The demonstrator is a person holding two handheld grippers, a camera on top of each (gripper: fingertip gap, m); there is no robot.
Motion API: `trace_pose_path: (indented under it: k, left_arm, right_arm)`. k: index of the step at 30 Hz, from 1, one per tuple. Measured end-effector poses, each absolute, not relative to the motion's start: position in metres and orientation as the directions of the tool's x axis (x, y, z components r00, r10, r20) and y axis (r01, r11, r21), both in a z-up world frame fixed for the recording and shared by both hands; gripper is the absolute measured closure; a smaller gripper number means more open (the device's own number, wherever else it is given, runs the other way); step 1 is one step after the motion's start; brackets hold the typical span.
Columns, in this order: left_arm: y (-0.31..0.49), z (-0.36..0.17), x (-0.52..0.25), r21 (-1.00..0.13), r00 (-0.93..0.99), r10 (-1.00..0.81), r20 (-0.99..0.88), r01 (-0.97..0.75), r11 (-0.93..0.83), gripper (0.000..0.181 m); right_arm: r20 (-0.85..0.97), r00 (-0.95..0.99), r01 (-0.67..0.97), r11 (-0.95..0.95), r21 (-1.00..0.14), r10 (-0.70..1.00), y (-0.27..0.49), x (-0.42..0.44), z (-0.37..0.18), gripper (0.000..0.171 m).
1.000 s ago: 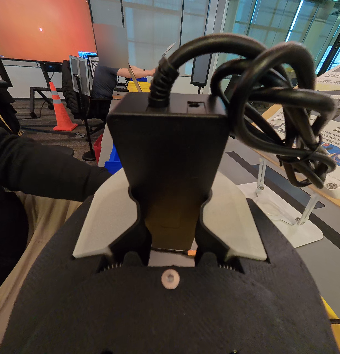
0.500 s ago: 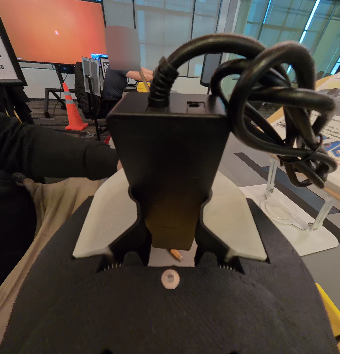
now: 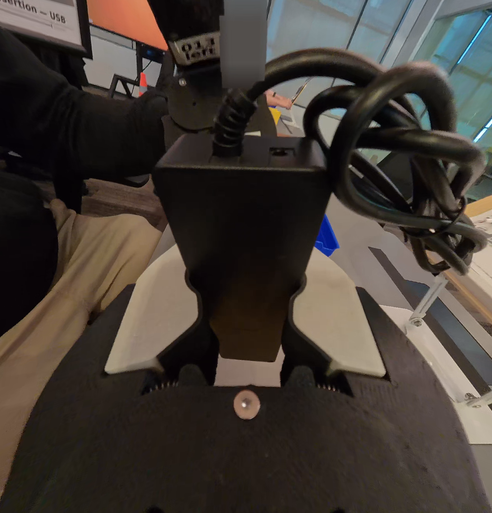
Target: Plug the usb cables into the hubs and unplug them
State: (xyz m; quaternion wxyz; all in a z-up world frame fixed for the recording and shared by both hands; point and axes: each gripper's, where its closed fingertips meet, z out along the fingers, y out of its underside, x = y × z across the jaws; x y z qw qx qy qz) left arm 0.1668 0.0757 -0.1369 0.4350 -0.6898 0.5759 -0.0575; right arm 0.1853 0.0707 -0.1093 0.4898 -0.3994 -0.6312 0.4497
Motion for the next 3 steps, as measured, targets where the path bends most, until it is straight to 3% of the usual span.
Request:
trace_pose_path:
  k: [1, 3]
  left_arm:
    - [0.0750, -0.1363, 0.1687, -0.662, 0.327, -0.839, -0.435, -0.748, 0.051, 0.175]
    - [0.0706, -0.1397, 0.1736, -0.648, 0.290, -0.852, -0.436, -0.758, 0.073, 0.176]
  right_arm:
    - [0.263, -0.213, 0.077, 0.285, -0.956, 0.941, 0.0685, 0.1833, -0.1125, 0.107]
    - [0.269, -0.227, 0.102, 0.298, -0.949, 0.936, 0.0657, 0.1792, -0.1186, 0.107]
